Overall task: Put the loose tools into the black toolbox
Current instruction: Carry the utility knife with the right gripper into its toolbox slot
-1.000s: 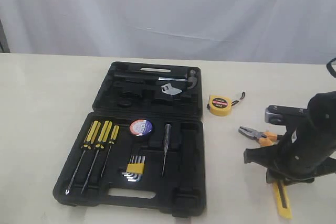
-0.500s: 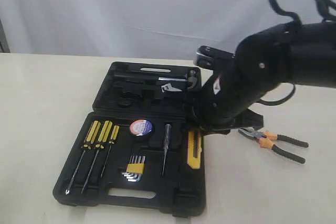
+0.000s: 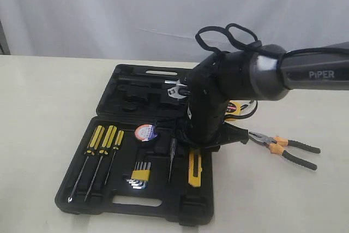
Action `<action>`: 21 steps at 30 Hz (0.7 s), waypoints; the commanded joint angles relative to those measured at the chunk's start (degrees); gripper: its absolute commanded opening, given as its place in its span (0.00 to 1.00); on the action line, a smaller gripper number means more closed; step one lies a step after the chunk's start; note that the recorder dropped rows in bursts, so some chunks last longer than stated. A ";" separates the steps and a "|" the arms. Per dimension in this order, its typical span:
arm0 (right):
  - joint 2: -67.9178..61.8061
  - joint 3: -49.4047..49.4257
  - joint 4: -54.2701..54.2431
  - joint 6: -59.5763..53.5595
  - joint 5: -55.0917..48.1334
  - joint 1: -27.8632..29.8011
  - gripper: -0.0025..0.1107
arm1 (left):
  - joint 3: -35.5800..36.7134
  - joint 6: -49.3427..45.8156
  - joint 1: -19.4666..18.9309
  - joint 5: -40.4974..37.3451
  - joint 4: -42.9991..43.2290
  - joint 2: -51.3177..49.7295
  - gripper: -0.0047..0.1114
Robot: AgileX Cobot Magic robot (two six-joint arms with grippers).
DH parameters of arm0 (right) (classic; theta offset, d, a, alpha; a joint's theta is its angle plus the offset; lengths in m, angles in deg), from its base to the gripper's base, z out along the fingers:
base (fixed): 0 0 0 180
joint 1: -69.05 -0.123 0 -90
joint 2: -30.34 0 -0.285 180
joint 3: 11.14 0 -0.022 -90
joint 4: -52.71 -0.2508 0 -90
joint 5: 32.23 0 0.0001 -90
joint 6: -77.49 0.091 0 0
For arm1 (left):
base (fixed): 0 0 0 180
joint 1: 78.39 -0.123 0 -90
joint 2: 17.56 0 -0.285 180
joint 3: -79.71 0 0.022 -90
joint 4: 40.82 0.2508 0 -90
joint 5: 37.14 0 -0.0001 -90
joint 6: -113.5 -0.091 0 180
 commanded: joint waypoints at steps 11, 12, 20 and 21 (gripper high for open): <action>-0.84 -0.41 2.01 -1.16 -1.07 0.04 0.51 | 0.12 0.06 0.12 0.01 -0.14 0.16 0.04; -0.84 -0.41 2.01 -1.06 -1.07 0.04 0.55 | 0.12 0.06 0.12 0.01 -0.14 0.16 0.04; -0.73 -0.41 1.30 -0.79 -1.07 0.04 0.55 | 0.12 0.06 0.12 0.01 -0.14 0.16 0.04; -0.64 -0.41 1.09 -0.90 -1.07 0.04 0.55 | 0.12 0.06 0.12 0.01 -0.14 0.16 0.04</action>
